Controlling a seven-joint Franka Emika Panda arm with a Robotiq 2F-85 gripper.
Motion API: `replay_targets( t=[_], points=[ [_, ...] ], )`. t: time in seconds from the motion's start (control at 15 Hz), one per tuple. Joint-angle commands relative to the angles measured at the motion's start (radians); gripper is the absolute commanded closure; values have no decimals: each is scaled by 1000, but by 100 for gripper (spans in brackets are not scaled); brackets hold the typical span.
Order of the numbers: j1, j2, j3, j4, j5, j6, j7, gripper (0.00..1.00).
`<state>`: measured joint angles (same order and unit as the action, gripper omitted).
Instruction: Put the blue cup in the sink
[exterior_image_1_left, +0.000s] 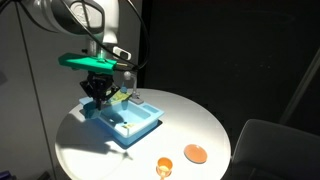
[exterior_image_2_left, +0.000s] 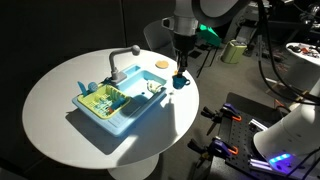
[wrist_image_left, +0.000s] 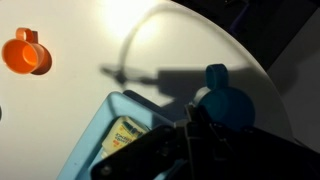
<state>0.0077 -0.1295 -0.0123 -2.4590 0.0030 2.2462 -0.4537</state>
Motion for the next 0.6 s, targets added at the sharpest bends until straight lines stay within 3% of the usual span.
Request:
replay_targets(
  t=[0.0, 0.53],
  points=[
    [8, 1, -6, 1, -1, -2, 1, 95],
    [0, 9, -17, 11, 1, -5, -4, 99]
  ],
)
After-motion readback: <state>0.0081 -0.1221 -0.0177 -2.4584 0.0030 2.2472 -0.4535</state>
